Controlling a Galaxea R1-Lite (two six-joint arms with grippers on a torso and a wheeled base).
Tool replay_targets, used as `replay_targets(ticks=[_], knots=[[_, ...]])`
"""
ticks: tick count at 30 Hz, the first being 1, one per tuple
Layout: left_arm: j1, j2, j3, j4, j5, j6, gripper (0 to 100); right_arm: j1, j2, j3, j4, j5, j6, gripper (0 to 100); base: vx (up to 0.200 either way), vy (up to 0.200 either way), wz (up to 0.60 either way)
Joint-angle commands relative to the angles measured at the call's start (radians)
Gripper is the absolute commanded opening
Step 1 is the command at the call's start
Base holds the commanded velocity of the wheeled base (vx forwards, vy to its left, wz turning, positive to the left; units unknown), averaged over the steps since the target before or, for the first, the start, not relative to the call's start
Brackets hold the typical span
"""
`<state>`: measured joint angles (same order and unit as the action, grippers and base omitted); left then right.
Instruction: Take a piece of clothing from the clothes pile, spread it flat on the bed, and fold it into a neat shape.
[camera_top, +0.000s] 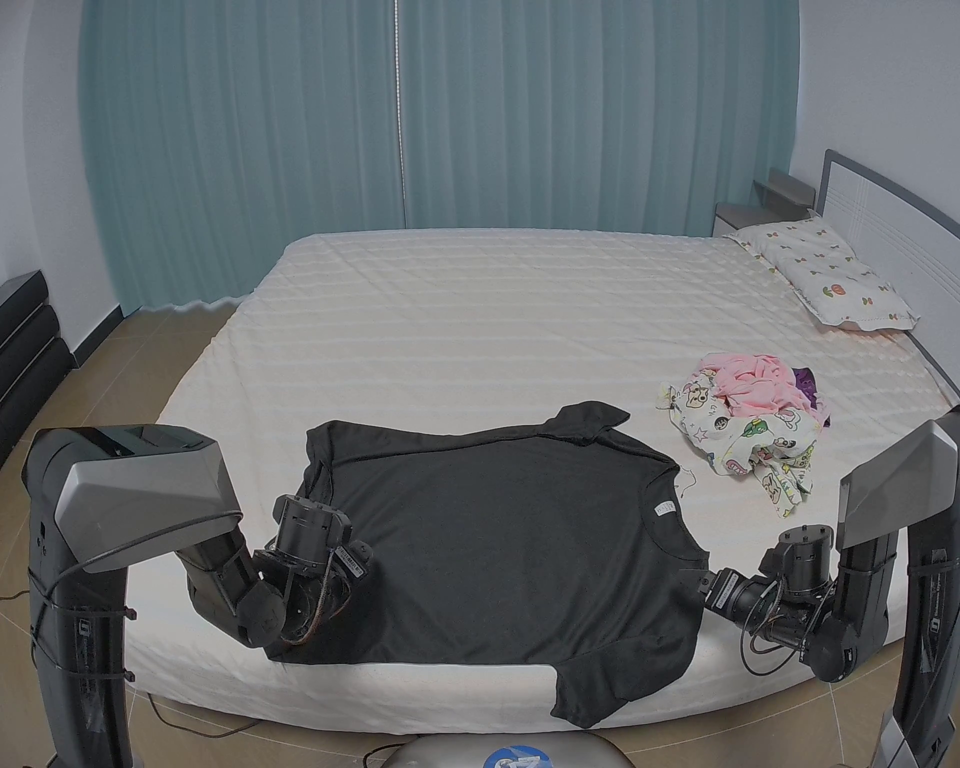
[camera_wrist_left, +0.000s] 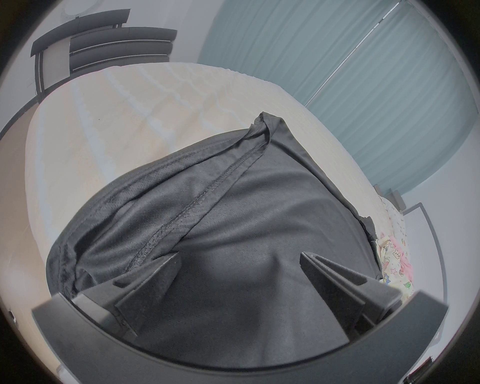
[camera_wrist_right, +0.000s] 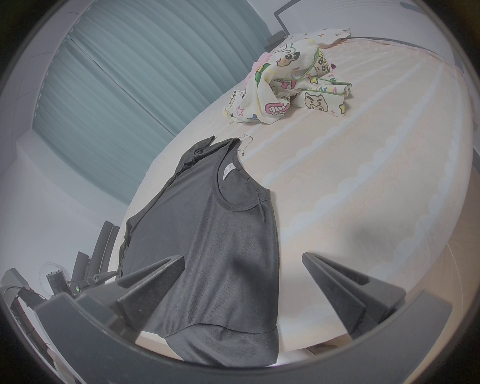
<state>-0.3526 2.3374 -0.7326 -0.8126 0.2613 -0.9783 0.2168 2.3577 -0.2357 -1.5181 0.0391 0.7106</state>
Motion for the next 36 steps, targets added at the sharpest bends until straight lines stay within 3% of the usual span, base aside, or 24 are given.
replay_targets(ticks=[1, 11, 20, 25, 35, 36], knots=[[0.046, 0.014, 0.005, 0.003, 0.027, 0.049, 100, -0.004, 0.006, 0.000, -0.001, 0.001, 0.000, 100, 0.000, 0.000, 0.00], [0.181, -0.030, 0.033, 0.013, 0.049, 0.084, 100, -0.007, 0.012, 0.003, -0.002, -0.001, 0.001, 100, 0.000, 0.000, 0.00], [0.224, -0.069, 0.078, 0.024, 0.044, 0.090, 100, -0.007, 0.018, 0.004, -0.001, -0.001, 0.000, 100, 0.000, 0.000, 0.00], [0.264, -0.082, 0.079, 0.095, 0.033, 0.087, 100, -0.007, 0.018, 0.006, -0.001, 0.001, 0.000, 100, 0.000, 0.000, 0.00], [0.380, -0.168, 0.130, 0.133, -0.134, 0.095, 100, -0.007, 0.017, 0.007, -0.001, 0.001, 0.000, 100, 0.000, 0.000, 0.00], [0.386, -0.184, 0.154, 0.130, -0.188, 0.115, 100, -0.007, 0.018, 0.007, -0.001, 0.001, 0.000, 100, 0.000, 0.000, 0.00]])
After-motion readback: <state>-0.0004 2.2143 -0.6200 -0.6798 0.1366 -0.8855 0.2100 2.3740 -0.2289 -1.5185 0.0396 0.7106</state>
